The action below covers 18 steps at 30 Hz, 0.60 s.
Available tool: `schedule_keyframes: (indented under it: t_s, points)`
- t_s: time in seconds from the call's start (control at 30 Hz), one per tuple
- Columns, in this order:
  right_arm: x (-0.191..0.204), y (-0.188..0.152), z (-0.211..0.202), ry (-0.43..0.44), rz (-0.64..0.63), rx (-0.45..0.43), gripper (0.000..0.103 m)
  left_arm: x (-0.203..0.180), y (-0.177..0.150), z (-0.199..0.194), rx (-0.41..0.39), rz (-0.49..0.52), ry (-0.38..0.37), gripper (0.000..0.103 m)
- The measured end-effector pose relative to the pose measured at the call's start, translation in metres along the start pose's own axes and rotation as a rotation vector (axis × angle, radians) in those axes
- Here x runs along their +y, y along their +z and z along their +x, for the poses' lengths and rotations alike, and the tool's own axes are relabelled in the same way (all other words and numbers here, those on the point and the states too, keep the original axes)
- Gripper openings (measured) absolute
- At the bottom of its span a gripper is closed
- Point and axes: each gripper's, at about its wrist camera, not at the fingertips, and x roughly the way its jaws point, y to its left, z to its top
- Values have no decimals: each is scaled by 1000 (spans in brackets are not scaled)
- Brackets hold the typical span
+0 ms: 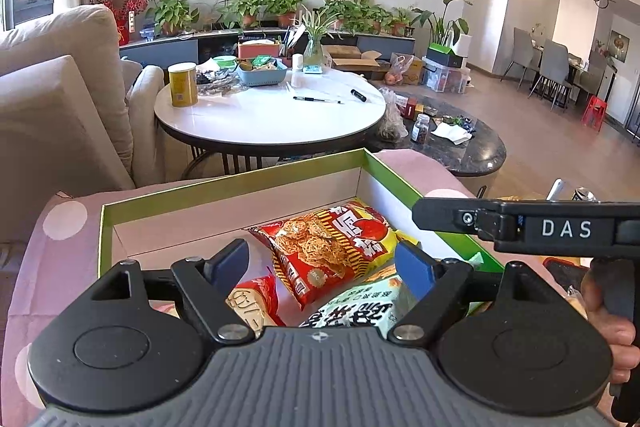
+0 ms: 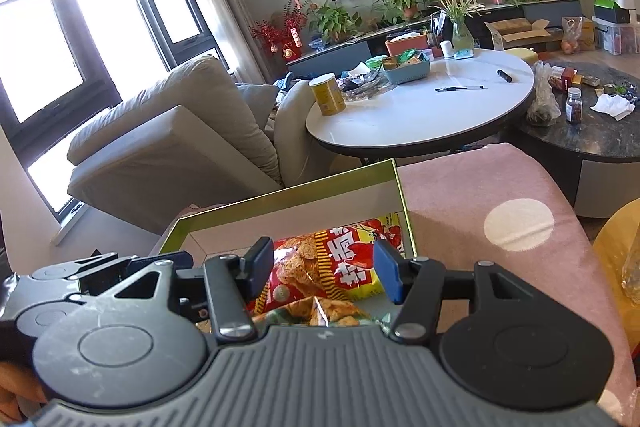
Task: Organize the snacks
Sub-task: 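Carry the crayfish bag into the green box and open the right gripper, then move the right gripper down toward the wrapped bread loaf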
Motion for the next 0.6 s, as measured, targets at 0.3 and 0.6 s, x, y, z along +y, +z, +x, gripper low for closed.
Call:
schedule_keyframes:
  t_s: [0.3,0.6]
  points:
    - [5,-9,-16,3,-24,12,59,9,-11,-33,-21,-15,24,78]
    - [15,-18,-41,20,-70,7,61,10,-24,-72,-54,-20,30,80]
